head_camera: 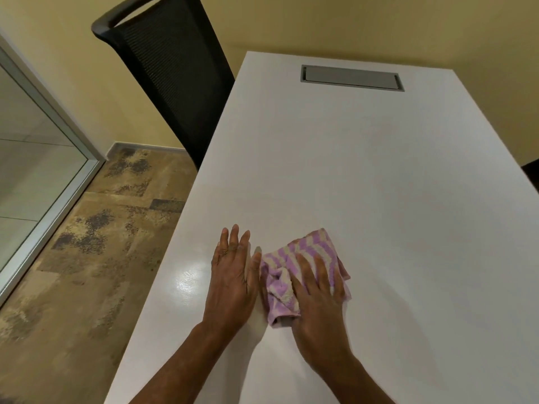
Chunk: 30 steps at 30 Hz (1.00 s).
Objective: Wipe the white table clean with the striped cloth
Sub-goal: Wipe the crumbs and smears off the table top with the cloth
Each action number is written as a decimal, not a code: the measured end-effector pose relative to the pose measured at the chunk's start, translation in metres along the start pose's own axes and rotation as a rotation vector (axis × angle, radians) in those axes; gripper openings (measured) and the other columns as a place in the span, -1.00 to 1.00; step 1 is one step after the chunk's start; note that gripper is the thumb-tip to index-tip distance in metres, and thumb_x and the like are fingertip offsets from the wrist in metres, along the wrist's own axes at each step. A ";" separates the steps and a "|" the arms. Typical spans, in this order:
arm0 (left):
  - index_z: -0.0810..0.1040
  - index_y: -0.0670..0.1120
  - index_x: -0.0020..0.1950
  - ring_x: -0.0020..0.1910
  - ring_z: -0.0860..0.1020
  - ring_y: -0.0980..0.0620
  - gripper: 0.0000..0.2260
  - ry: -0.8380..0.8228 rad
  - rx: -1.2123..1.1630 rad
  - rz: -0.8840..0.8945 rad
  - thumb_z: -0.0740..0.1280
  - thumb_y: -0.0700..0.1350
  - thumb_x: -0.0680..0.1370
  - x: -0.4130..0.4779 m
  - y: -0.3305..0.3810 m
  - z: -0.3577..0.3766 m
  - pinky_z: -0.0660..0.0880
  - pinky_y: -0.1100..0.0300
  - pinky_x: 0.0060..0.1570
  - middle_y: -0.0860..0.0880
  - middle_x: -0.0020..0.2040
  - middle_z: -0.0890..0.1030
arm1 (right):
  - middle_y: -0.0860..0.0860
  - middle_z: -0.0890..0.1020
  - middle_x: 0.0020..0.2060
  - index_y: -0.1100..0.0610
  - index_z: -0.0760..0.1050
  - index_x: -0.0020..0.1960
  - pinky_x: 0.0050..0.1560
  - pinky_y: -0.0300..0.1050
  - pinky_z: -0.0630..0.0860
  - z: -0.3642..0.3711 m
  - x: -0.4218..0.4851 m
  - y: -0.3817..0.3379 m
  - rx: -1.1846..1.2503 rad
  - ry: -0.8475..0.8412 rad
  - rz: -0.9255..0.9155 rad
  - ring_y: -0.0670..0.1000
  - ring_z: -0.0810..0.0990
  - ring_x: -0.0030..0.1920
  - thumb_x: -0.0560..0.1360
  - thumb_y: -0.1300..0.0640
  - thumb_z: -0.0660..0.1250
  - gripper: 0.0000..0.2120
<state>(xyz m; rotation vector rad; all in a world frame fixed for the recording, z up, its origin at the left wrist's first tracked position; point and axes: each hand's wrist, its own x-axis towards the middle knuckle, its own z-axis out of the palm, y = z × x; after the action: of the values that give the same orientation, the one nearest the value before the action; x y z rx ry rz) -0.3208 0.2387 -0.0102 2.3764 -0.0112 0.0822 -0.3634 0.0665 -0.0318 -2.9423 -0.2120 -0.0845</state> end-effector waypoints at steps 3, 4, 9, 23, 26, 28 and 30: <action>0.15 0.00 0.66 0.66 -0.19 0.22 -0.37 -0.010 0.007 0.001 -0.10 0.24 0.64 -0.006 0.010 0.005 -0.15 0.17 0.65 0.10 0.69 0.00 | 0.18 0.57 0.38 0.04 0.36 0.44 0.49 0.31 0.13 -0.001 -0.034 0.015 -0.063 0.170 -0.022 0.34 0.41 0.46 0.64 -0.25 0.05 -0.49; 0.14 0.01 0.66 0.65 -0.20 0.24 -0.38 -0.012 0.012 0.003 -0.10 0.24 0.64 -0.009 0.013 0.006 -0.17 0.20 0.63 0.10 0.69 -0.01 | 0.18 0.57 0.37 0.05 0.38 0.43 0.47 0.28 0.10 -0.001 -0.045 0.020 -0.050 0.203 -0.017 0.32 0.36 0.47 0.67 -0.22 -0.04 -0.49; 0.16 0.00 0.66 0.64 -0.21 0.27 -0.46 -0.001 0.038 0.027 -0.03 0.17 0.71 -0.023 0.018 0.006 -0.26 0.36 0.56 0.12 0.69 -0.01 | -0.12 0.20 0.62 0.01 0.39 0.43 0.53 0.15 0.06 -0.007 -0.096 0.056 0.004 0.344 0.126 -0.01 -0.06 0.66 0.43 -0.04 0.15 -0.44; 0.14 -0.01 0.66 0.65 -0.21 0.24 -0.45 0.028 0.006 -0.027 -0.06 0.17 0.71 -0.056 -0.001 -0.011 -0.17 0.21 0.64 0.10 0.69 0.00 | 0.23 0.11 0.61 -0.10 0.19 0.62 0.46 0.47 0.10 -0.025 -0.021 0.057 0.053 -0.073 0.414 0.38 -0.02 0.59 0.50 -0.10 0.37 -0.26; 0.12 0.00 0.67 0.64 -0.22 0.26 -0.47 0.033 0.001 -0.045 -0.03 0.14 0.71 -0.062 -0.012 -0.020 -0.16 0.17 0.65 0.11 0.69 -0.01 | 0.19 0.06 0.63 -0.15 0.08 0.64 0.48 0.47 0.07 -0.016 0.001 0.039 0.009 -0.103 0.370 0.35 -0.05 0.60 0.54 -0.20 0.34 -0.24; 0.12 0.01 0.67 0.64 -0.23 0.26 -0.47 0.045 0.008 -0.056 -0.03 0.13 0.70 -0.067 -0.022 -0.027 -0.13 0.12 0.66 0.13 0.68 -0.03 | 0.18 0.04 0.63 -0.16 0.07 0.64 0.48 0.48 0.07 -0.013 0.014 0.025 -0.013 -0.111 0.344 0.34 -0.05 0.61 0.54 -0.25 0.31 -0.24; 0.13 0.01 0.67 0.65 -0.21 0.25 -0.49 0.070 0.009 -0.068 -0.03 0.14 0.73 -0.071 -0.032 -0.035 -0.10 0.06 0.67 0.13 0.69 -0.01 | 0.19 0.07 0.63 -0.15 0.11 0.63 0.47 0.49 0.08 -0.008 0.026 0.009 0.003 -0.092 0.312 0.34 -0.02 0.61 0.50 -0.31 0.34 -0.20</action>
<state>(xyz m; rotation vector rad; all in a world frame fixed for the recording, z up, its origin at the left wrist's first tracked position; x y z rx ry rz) -0.3930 0.2848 -0.0112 2.3795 0.1032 0.1330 -0.3368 0.0595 -0.0236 -2.9373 0.2339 0.0954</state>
